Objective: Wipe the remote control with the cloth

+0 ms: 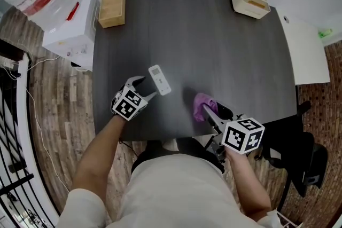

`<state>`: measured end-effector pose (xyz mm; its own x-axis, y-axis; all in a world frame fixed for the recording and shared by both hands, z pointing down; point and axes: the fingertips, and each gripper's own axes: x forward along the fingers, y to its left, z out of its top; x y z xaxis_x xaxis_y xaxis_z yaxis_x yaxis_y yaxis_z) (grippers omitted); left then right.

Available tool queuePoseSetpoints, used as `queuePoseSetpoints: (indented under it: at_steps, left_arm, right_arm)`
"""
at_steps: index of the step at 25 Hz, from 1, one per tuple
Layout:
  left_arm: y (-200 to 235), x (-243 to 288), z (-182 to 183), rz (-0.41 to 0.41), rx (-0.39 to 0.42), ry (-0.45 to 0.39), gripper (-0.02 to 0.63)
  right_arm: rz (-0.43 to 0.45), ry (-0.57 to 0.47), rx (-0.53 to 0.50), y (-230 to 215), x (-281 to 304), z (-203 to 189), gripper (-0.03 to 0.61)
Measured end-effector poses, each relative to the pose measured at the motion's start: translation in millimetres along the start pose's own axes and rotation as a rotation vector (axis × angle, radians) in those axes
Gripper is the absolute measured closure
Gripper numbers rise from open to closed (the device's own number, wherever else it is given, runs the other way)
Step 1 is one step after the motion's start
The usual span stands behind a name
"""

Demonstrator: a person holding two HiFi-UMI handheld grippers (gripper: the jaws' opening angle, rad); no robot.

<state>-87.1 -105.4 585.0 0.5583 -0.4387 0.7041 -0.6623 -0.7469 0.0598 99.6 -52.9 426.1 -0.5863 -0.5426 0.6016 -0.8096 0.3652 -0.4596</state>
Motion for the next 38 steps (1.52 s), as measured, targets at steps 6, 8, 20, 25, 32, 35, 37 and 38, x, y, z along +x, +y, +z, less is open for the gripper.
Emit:
queuePoseSetpoints:
  at_steps: [6,8,20,25,32,35,37,38]
  left_arm:
    - [15.8,24.5,-0.2,-0.202,0.168,0.15,0.285]
    - [8.6,31.9,-1.0,-0.248,0.198,0.181,0.275]
    - [-34.1,20.2,-8.5,-0.298,0.311,0.175,0.275]
    - [25.1,20.6,8.4,-0.24,0.427,0.262,0.264]
    - [4.0,34.6,-1.6,-0.349,0.571,0.373,0.252]
    - [-13.3,20.1,-17.6,-0.384,0.549,0.371,0.252]
    - [-32.7,8.4,-31.4,-0.412,0.56,0.37,0.252]
    - [-44.5,3.6,-36.9,-0.425,0.557,0.365,0.252]
  right_arm:
    - [-0.025,0.032,-0.019,-3.9,-4.1,-8.8,0.429]
    - [-0.036,0.041,-0.022,-7.8,-5.8,-11.3,0.429]
    - [-0.025,0.056,-0.017,-14.3,3.6,-13.4,0.43]
    - [-0.036,0.056,-0.022,-17.5,0.8,-12.1,0.428]
    - [-0.065,0.067,-0.002,-26.9,-9.8,-25.2,0.429]
    - [-0.059,0.066,0.002,-26.9,-8.4,-28.1,0.429]
    - [-0.044,0.07,-0.001,-23.9,-3.9,-29.9,0.428]
    - [-0.036,0.074,-0.005,-22.1,-1.4,-31.0,0.429]
